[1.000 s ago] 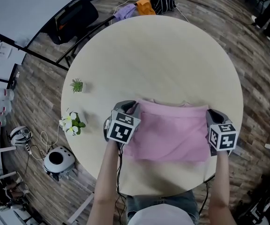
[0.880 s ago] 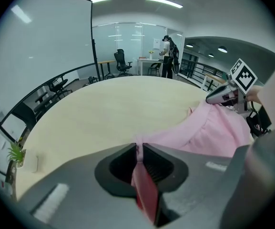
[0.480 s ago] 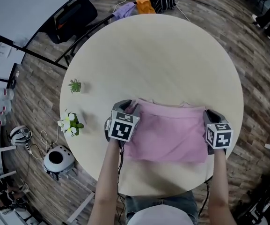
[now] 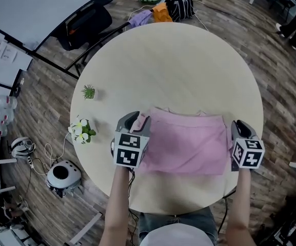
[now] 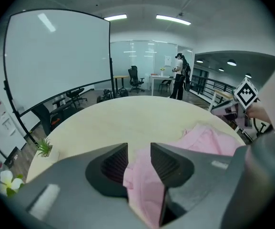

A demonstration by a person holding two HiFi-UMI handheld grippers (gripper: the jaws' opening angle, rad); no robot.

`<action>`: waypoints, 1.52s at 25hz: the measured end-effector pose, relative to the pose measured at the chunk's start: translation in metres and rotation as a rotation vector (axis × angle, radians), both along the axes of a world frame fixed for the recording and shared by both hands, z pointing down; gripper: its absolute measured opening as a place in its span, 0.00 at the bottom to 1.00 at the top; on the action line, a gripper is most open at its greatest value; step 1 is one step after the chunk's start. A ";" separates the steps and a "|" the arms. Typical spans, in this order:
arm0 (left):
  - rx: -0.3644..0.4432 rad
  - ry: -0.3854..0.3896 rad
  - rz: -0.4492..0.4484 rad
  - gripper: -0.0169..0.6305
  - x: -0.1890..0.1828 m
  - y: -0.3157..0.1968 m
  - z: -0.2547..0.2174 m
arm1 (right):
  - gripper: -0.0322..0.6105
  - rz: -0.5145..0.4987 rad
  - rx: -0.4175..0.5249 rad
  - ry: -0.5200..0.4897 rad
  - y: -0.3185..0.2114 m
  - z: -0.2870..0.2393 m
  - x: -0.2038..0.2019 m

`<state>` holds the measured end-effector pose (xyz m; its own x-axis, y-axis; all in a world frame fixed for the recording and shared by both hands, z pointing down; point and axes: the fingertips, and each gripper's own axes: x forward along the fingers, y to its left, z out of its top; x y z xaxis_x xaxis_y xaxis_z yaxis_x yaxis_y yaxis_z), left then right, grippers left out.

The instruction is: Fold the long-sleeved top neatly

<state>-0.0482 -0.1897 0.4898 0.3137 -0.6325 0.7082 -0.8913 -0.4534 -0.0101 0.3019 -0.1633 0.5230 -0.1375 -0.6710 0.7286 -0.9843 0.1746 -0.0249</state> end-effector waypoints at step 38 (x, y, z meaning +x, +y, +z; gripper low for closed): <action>-0.213 0.190 0.541 0.28 0.307 0.225 0.049 | 0.31 -0.052 -0.031 -0.142 0.055 0.022 0.027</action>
